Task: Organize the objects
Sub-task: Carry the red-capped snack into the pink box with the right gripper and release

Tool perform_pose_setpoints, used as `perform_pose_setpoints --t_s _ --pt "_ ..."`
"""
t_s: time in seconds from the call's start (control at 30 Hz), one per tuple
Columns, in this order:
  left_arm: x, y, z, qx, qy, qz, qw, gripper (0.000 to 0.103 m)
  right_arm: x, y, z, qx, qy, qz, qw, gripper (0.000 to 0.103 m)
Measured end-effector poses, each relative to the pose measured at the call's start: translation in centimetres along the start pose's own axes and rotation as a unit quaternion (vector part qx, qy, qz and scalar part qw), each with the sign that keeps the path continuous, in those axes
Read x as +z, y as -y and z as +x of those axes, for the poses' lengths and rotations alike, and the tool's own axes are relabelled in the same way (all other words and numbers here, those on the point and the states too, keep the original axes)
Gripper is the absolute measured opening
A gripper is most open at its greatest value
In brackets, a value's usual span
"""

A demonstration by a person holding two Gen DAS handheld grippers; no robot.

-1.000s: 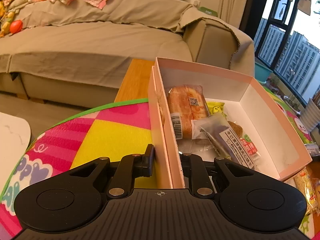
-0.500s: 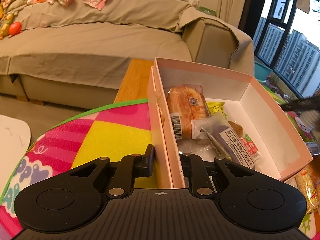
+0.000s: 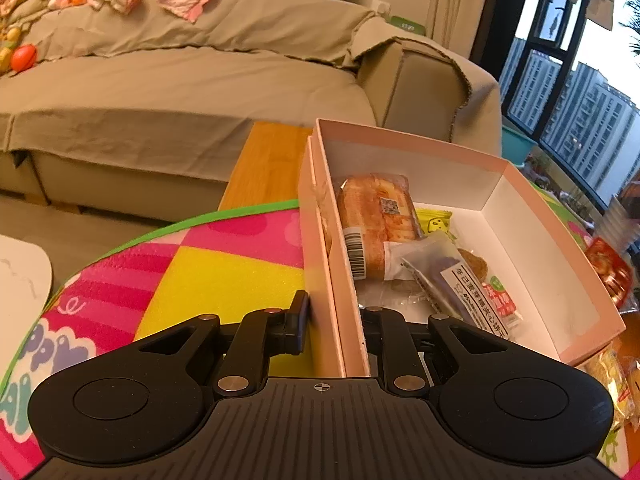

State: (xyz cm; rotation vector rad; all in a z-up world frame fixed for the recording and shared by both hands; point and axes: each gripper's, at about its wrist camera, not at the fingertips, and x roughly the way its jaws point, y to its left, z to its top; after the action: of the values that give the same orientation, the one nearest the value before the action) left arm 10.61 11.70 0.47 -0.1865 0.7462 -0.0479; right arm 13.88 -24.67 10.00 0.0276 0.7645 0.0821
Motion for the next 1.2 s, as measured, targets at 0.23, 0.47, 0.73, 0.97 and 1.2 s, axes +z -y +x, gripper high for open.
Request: perform_pose_setpoints --t_s 0.23,0.47,0.73,0.97,1.2 --pt "-0.1 0.1 0.1 0.003 0.001 -0.004 1.0000 0.019 -3.4 -2.5 -11.7 0.054 0.051 -0.010 0.997 0.061" --pt "-0.2 0.3 0.0 0.004 0.004 0.002 1.0000 0.019 -6.8 -5.4 -14.3 0.108 0.012 -0.021 0.994 0.061" --pt "-0.2 0.2 0.0 0.004 0.003 0.005 1.0000 0.019 -12.8 -8.5 -8.3 0.101 -0.117 -0.008 0.988 0.061" --pt "-0.2 0.2 -0.1 0.003 0.003 0.001 1.0000 0.019 -13.8 -10.6 -7.3 0.056 -0.094 -0.087 0.990 0.073" --pt "-0.2 0.5 -0.1 0.006 0.002 0.009 0.9999 0.019 -14.0 -10.4 -4.9 0.036 -0.088 -0.091 0.991 0.076"
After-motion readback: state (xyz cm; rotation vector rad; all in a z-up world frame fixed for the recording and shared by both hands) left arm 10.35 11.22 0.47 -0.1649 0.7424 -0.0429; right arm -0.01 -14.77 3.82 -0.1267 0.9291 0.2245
